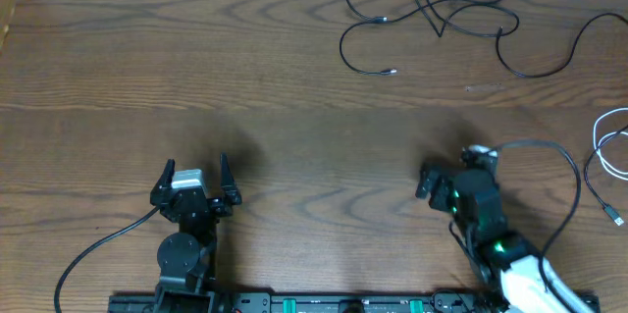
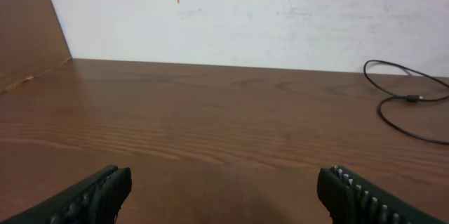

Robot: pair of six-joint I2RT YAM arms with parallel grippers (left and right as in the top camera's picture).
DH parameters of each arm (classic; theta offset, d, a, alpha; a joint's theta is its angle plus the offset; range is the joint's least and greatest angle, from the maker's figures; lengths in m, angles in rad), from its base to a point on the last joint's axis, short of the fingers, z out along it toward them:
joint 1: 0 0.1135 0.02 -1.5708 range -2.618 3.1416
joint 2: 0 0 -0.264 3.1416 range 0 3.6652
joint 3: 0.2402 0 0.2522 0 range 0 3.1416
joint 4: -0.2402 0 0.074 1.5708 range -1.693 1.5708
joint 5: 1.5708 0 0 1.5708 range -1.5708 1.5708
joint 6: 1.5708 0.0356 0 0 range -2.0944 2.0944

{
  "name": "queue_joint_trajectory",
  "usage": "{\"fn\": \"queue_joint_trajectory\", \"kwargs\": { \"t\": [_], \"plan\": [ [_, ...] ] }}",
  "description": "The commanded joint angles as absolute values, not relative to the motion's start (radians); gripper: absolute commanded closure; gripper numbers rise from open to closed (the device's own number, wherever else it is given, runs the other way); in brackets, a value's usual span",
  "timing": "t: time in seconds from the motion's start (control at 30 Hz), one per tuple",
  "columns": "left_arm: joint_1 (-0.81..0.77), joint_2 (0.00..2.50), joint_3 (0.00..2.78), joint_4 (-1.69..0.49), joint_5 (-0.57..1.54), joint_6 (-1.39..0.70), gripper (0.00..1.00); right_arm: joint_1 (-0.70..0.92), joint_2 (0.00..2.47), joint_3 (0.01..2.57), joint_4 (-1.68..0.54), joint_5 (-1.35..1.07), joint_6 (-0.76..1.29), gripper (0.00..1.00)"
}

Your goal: Untangle cables

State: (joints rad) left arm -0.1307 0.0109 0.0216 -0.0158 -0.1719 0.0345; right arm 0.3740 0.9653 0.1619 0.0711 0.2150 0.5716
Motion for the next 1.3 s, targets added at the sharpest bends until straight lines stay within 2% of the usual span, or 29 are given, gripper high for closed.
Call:
{"fn": "queue_joint_trajectory", "kwargs": {
  "t": [0.0,0.13,0.27,0.53,0.9,1.27],
  "plan": [
    [-0.126,0.004,0.005,-0.056,-0.203,0.049,0.10,0.348,0.844,0.086,0.072,0.234,0.582,0.01],
    [-0.126,0.004,0.005,-0.056,-0.203,0.049,0.10,0.311,0.696,0.014,0.071,0.234,0.574,0.01],
    [-0.126,0.004,0.005,-0.056,-0.203,0.049,0.11,0.275,0.559,0.006,-0.043,0.234,0.548,0.01],
    [-0.126,0.004,0.005,-0.056,-0.203,0.049,0.11,0.198,0.363,0.006,-0.054,0.207,0.305,0.01],
    [-0.126,0.004,0.005,-0.056,-0.203,0.049,0.11,0.073,0.158,0.006,-0.074,0.039,0.038,0.01],
    [-0.126,0.004,0.005,-0.056,-0.203,0.049,0.10,0.009,0.031,0.006,-0.078,0.004,-0.025,0.01]
  ]
}}
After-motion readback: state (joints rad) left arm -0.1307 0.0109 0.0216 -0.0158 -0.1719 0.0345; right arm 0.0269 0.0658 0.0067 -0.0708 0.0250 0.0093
